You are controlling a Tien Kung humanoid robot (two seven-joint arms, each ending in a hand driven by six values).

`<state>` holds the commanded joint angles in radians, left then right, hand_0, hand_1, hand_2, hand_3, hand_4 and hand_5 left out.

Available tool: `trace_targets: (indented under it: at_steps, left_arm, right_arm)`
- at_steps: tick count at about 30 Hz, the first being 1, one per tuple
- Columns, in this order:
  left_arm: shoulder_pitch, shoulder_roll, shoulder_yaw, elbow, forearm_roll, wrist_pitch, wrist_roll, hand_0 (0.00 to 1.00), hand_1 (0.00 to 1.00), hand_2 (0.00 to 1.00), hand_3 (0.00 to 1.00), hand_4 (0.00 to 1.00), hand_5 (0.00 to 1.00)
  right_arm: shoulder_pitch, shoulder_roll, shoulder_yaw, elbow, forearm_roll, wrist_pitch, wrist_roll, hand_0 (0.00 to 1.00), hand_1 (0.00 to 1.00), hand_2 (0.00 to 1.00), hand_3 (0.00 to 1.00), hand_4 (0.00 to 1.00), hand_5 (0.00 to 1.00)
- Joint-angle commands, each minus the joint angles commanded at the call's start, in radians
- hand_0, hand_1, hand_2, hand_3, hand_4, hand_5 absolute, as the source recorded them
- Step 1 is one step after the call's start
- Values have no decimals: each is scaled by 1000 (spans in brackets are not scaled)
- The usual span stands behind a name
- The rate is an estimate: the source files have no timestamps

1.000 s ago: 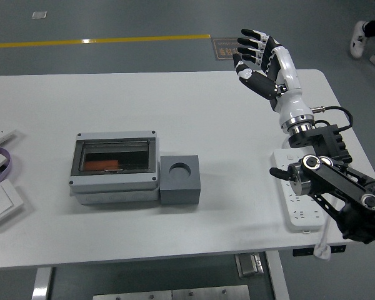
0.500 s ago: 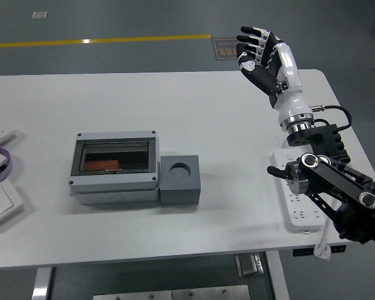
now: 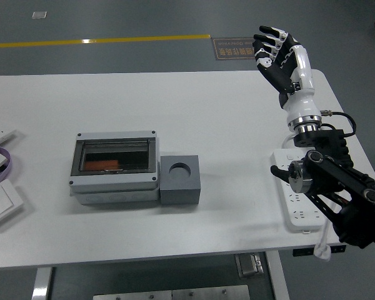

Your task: Pick up the cylinder from the cube,place it in the box,flap close box

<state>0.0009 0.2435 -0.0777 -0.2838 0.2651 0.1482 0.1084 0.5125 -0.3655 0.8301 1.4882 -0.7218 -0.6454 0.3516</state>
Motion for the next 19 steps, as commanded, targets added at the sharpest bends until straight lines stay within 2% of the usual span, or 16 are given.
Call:
trace_targets:
  at_steps: [12, 15, 19]
  left_arm:
    - [3, 13, 10, 0, -2, -2, -3, 582, 573, 544, 598, 655, 250]
    - [8, 12, 7, 0, -2, -2, -3, 582, 573, 544, 598, 655, 250]
    - [12, 9, 8, 0, -5, 0, -2, 582, 573, 544, 598, 655, 250]
  right_arm:
    - [5, -5, -5, 18, -19, 2, -21, 684, 596, 609, 634, 558, 204]
    - [11, -9, -5, 18, -29, 44, -20, 684, 596, 609, 634, 558, 204]
    - [25, -22, -13, 33, -80, 129, -48, 684, 596, 609, 634, 558, 204]
